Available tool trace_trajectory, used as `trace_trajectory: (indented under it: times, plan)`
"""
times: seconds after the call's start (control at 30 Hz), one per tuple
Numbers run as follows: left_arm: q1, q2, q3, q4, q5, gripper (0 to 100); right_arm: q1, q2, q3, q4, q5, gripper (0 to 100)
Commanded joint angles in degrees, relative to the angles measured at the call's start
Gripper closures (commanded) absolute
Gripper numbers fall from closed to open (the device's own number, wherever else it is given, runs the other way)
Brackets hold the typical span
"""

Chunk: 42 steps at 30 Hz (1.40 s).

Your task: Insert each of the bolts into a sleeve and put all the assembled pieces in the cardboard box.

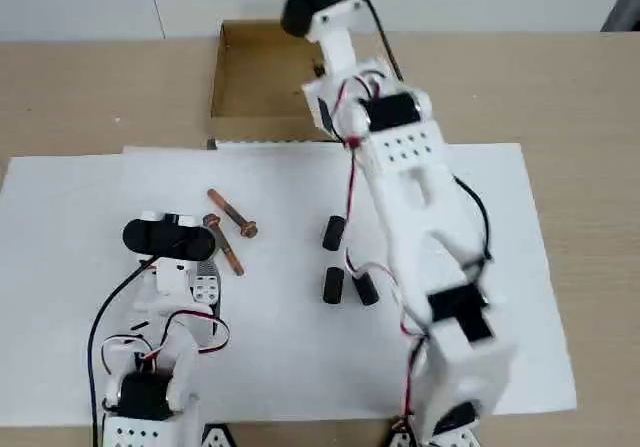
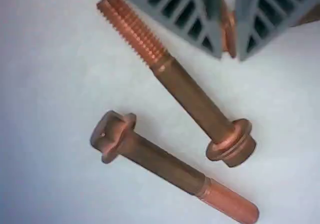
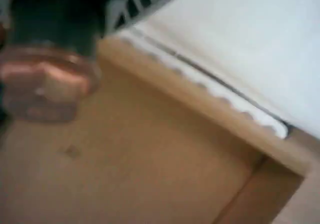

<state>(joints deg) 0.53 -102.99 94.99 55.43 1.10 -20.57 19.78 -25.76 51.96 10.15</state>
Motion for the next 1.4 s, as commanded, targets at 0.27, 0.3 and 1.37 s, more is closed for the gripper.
trace_trajectory:
  times: [0.27, 0.3, 1.37]
  plan:
    - [-0.26, -0.62, -0.31, 0.09, 0.00, 99, 0.48, 22.02, -24.79, -9.36, 17.93, 99.5]
    - [-0.26, -0.62, -0.31, 0.09, 0.00, 99, 0.48, 23.60, -25.85, -10.15, 18.99, 99.5]
    - [-0.35, -0.62, -0.31, 0.09, 0.09, 99, -0.84, 23.34, -49.14, 29.23, 21.01, 99.5]
